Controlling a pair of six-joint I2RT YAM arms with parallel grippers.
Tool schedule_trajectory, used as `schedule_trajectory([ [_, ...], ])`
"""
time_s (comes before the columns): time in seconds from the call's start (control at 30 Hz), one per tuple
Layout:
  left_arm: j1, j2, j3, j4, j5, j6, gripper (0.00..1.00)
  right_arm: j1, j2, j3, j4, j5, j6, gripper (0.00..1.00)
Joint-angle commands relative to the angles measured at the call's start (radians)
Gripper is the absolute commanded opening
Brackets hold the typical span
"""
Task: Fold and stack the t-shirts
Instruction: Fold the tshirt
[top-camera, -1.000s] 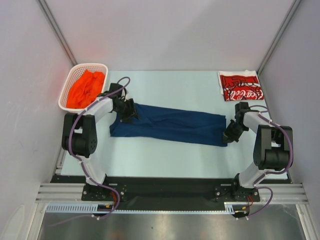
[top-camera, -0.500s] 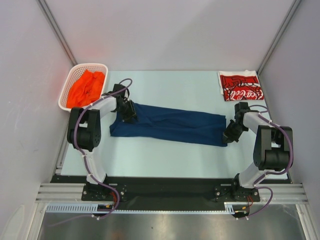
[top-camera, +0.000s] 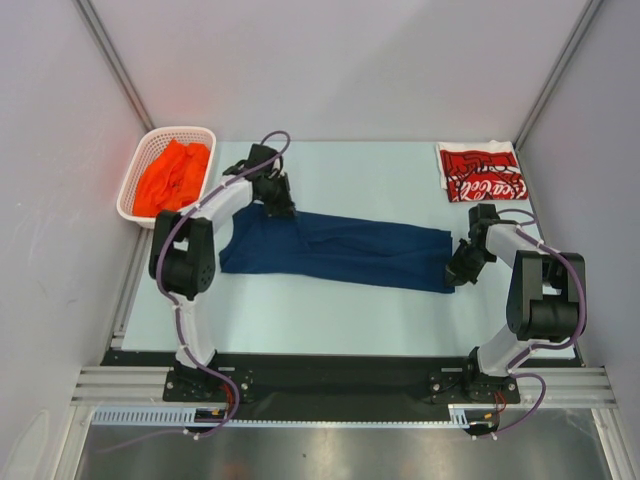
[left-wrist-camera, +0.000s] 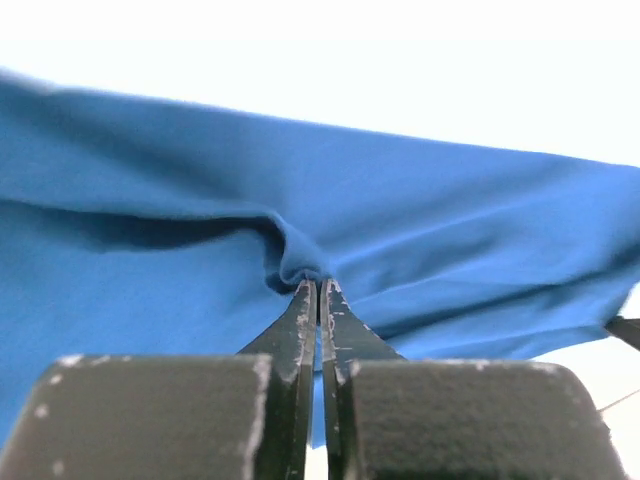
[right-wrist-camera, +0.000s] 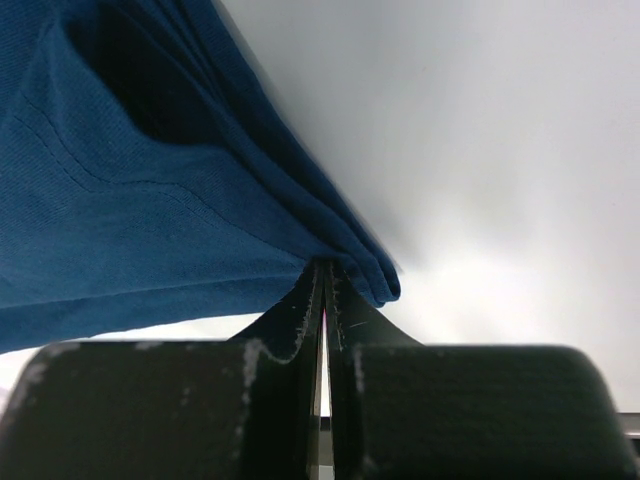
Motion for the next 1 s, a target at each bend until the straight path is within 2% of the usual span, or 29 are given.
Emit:
schedule_trajectory([
  [0.0,-0.036,0.099,0.15,0.025,0.095,-0.002,0.04,0.01,0.008,0.007,-0.047,0.023,-0.031,0.03],
  [0.03,-0.055,0.116,0.184,0.002,0.095,-0.005,0.07,0.009,0.008,0.008,-0.05,0.024,-0.032,0.03],
  [0.07,-0.066,0.127,0.216,-0.012,0.086,-0.001,0.23,0.01,0.008,0.012,-0.051,0.024,-0.034,0.03],
  [0.13,-0.086,0.129,0.291,-0.04,0.04,0.012,0.44,0.01,0.009,0.018,-0.055,0.026,-0.037,0.03],
  [0.2,-0.087,0.095,0.285,-0.057,0.014,0.027,0.68,0.01,0.011,0.024,-0.058,0.026,-0.041,0.03],
  [0.27,-0.087,0.026,0.258,-0.069,-0.046,0.059,0.79,0.01,0.009,0.033,-0.061,0.031,-0.046,0.03],
  [0.37,-0.083,-0.068,0.186,-0.096,-0.112,0.102,0.79,0.013,-0.003,0.059,-0.074,0.05,-0.067,0.04],
  [0.4,-0.08,-0.1,0.12,-0.098,-0.114,0.107,0.78,0.015,-0.008,0.073,-0.091,0.055,-0.073,0.06],
  [0.47,-0.073,-0.175,0.043,-0.09,-0.097,0.102,0.72,0.027,-0.028,0.126,-0.116,0.103,-0.098,0.09],
  [0.57,-0.07,-0.256,-0.157,-0.077,-0.077,0.075,0.63,0.059,-0.049,0.207,-0.156,0.156,-0.13,0.22],
  [0.67,-0.069,-0.295,-0.262,-0.029,-0.071,0.039,0.59,0.119,-0.045,0.274,-0.168,0.166,-0.147,0.3],
  [0.7,-0.064,-0.298,-0.293,-0.027,-0.068,0.032,0.58,0.136,-0.037,0.289,-0.16,0.163,-0.153,0.37],
  [0.8,-0.053,-0.277,-0.298,-0.04,-0.106,0.015,0.61,0.188,0.041,0.361,-0.145,0.138,-0.152,0.44],
  [0.83,-0.049,-0.267,-0.289,-0.056,-0.123,0.015,0.69,0.205,0.066,0.384,-0.144,0.141,-0.153,0.46],
  [0.87,-0.049,-0.255,-0.278,-0.063,-0.147,0.016,0.72,0.237,0.09,0.412,-0.137,0.149,-0.156,0.48],
  [0.97,-0.047,-0.2,-0.223,-0.083,-0.279,0.019,0.73,0.26,0.204,0.502,-0.134,0.179,-0.176,0.55],
])
